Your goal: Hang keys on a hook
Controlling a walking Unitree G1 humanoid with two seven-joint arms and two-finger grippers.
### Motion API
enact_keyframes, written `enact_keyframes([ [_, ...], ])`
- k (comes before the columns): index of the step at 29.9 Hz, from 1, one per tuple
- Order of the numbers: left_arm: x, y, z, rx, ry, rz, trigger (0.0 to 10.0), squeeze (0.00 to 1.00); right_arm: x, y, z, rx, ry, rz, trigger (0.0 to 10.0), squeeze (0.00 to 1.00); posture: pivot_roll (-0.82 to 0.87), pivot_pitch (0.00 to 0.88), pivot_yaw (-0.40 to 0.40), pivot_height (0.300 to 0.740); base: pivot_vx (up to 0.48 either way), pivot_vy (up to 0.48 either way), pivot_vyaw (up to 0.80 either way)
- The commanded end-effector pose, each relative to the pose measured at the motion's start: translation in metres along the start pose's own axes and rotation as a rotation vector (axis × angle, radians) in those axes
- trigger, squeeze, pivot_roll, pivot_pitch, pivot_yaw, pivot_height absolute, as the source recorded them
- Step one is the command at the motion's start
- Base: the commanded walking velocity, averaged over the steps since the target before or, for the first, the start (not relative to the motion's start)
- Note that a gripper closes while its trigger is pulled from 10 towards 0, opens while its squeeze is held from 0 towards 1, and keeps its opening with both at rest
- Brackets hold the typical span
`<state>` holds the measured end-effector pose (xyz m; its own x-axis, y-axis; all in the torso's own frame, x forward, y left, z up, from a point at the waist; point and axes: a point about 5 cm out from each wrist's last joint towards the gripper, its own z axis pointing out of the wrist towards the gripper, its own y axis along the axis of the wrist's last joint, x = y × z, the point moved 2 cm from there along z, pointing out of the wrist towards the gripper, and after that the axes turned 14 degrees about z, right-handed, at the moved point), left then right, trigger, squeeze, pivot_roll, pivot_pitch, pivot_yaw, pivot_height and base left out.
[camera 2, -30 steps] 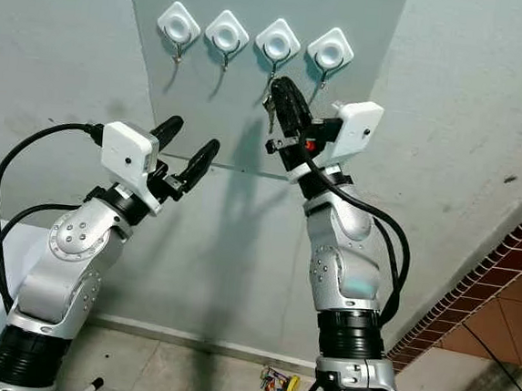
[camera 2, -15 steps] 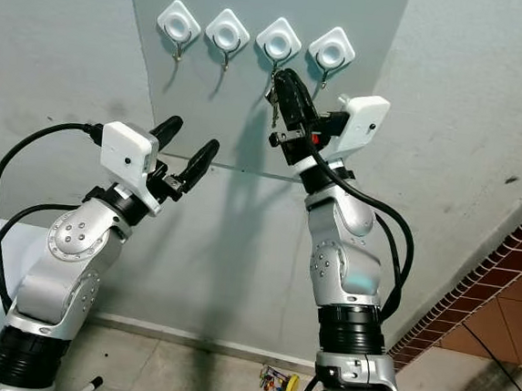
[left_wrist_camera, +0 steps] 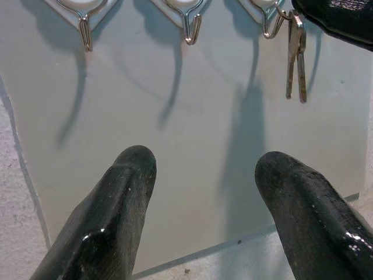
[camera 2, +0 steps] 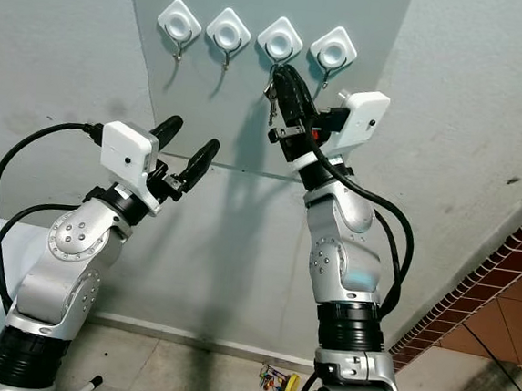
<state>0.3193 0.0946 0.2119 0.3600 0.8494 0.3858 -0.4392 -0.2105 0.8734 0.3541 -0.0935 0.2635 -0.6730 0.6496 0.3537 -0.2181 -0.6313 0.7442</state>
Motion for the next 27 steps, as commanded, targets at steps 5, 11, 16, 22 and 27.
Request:
enact_keyframes([
  [5, 0.000, 0.004, 0.000, -0.007, 0.001, 0.010, 10.0, 0.00, -0.001, 0.002, 0.005, -0.009, -0.020, 0.045, 10.0, 0.00, -0.10, 0.023, -0.013, 0.740, 0.000, 0.000, 0.00],
  [11, 0.000, 0.004, 0.000, -0.008, 0.003, 0.004, 10.0, 0.00, -0.007, -0.005, 0.000, 0.005, -0.071, 0.139, 10.0, 0.00, -0.11, 0.025, -0.014, 0.740, 0.000, 0.000, 0.00],
  [16, 0.000, 0.004, 0.000, -0.007, 0.005, 0.003, 10.0, 0.00, -0.012, -0.011, -0.007, 0.012, -0.118, 0.215, 10.0, 0.00, -0.11, 0.026, -0.013, 0.740, 0.000, 0.000, 0.00],
  [22, 0.000, 0.004, -0.001, -0.005, 0.004, 0.000, 10.0, 0.00, -0.013, -0.017, -0.013, 0.025, -0.132, 0.274, 10.0, 0.00, -0.11, 0.027, -0.011, 0.740, 0.000, 0.000, 0.00],
  [27, 0.000, 0.002, -0.002, 0.002, 0.008, -0.004, 10.0, 0.00, -0.011, -0.022, -0.021, 0.034, -0.134, 0.290, 10.0, 1.00, -0.11, 0.027, -0.011, 0.740, 0.000, 0.000, 0.00],
])
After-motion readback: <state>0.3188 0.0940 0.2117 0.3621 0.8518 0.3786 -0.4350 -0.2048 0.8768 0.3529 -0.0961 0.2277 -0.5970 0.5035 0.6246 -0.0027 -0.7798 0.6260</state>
